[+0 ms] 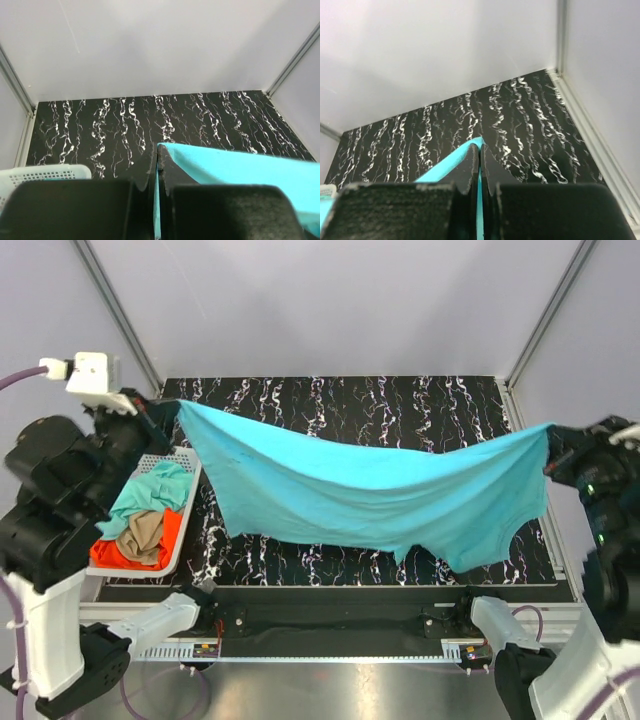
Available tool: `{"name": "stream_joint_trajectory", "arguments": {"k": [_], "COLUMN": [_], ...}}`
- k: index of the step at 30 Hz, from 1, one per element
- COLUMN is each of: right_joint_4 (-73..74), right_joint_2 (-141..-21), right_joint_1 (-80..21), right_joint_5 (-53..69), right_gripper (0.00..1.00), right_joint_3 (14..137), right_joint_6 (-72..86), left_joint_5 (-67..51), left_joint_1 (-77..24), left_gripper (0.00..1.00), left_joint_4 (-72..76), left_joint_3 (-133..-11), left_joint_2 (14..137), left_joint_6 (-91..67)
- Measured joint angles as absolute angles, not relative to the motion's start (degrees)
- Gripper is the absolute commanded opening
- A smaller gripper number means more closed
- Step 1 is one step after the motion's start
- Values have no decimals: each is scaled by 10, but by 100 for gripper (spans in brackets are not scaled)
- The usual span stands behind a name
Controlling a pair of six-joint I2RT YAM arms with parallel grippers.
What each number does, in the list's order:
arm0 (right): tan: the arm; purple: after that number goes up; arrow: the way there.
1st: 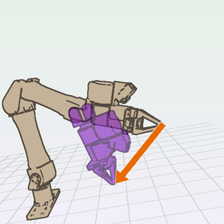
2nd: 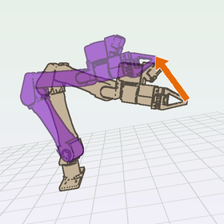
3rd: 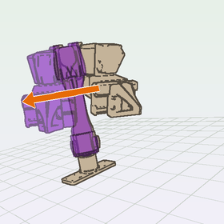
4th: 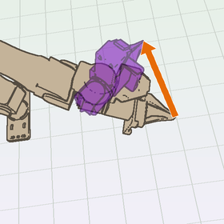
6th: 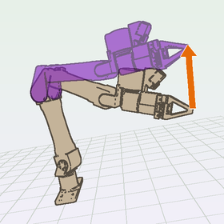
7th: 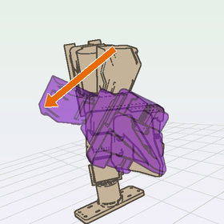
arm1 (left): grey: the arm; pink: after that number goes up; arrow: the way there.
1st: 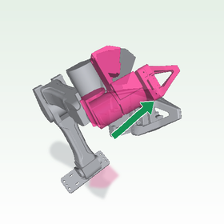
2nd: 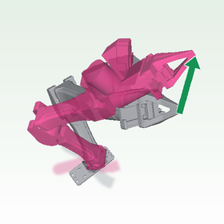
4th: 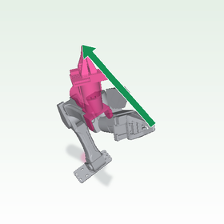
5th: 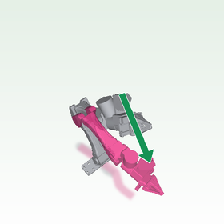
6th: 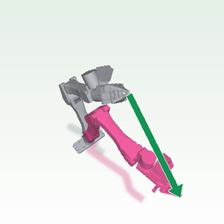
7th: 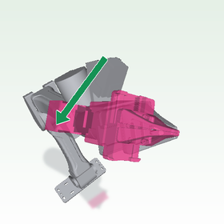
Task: Fold and stack the t-shirts
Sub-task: Flatten the tshirt out
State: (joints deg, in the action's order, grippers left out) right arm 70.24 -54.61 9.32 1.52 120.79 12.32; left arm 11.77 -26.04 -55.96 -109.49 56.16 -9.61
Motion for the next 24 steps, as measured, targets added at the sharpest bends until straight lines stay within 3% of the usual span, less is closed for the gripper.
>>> {"name": "stream_joint_trajectory", "arguments": {"k": [5, 10, 14, 19, 22, 24], "right_joint_4": [558, 427, 375, 398, 398, 376], "right_joint_2": [-571, -732, -890, -1072, -1083, -1053], "right_joint_1": [93, 93, 93, 94, 95, 95], "right_joint_5": [69, 91, 91, 85, 84, 84], "right_gripper": [0, 0, 0, 0, 0, 0], "right_joint_3": [1047, 1042, 1133, 1412, 1475, 1443], "right_joint_6": [134, 149, 143, 115, 99, 90], "left_joint_5": [131, 176, 241, 285, 289, 285], "left_joint_1": [-260, -256, -252, -243, -239, -238], "left_gripper": [0, 0, 0, 0, 0, 0], "left_joint_4": [-497, -410, -331, -271, -227, -168], "left_joint_3": [-1060, -1061, -1093, -1302, -1317, -1255], "left_joint_2": [627, 762, 894, 1061, 1058, 1013], "left_joint_6": [-77, -41, 23, 102, 136, 149]}}
